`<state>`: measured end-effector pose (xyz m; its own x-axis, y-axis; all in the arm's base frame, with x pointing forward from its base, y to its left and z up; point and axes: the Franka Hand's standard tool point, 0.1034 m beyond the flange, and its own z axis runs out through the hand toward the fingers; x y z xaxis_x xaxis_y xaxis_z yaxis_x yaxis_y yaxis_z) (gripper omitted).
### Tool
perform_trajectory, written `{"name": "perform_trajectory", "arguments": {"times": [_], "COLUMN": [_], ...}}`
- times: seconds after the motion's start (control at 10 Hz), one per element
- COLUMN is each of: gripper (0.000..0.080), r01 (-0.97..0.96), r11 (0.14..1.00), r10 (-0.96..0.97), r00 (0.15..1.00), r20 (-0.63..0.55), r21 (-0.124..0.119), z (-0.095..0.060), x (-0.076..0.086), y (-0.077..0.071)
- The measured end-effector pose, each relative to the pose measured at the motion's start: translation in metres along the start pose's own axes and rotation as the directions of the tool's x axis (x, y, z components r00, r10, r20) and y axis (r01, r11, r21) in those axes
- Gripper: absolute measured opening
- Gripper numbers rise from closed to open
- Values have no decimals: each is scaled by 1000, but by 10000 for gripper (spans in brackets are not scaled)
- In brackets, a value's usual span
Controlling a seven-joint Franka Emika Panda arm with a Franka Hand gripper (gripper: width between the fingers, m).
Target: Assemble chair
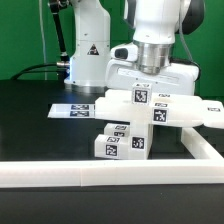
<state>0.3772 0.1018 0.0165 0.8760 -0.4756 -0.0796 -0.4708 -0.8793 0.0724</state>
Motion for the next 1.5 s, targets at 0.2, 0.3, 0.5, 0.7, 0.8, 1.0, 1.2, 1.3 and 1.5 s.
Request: {"name": "perform_trajectory", "arguments": {"times": [0.2,0.3,0.5,0.7,0.8,1.0,1.2,1.3,1.5], "gripper": [388,254,79,25,5,2,1,1,251], "r01": [0,0,0,0,0,0,0,0,0], "r11": [1000,1000,1000,1000,1000,1000,1000,1000,1000], "r10": [0,0,0,0,0,0,0,0,0], "r00": [1000,1000,1000,1000,1000,1000,1000,1000,1000], "r20": [0,1,1,1,2,1,1,1,2], "r21": [-1,-1,-2,-2,-2,-1,1,0,0], "z": [0,1,1,1,1,0,-1,0,0], "x": [0,0,0,0,0,0,0,0,0], "y": [0,1,1,1,1,0,0,0,0]}}
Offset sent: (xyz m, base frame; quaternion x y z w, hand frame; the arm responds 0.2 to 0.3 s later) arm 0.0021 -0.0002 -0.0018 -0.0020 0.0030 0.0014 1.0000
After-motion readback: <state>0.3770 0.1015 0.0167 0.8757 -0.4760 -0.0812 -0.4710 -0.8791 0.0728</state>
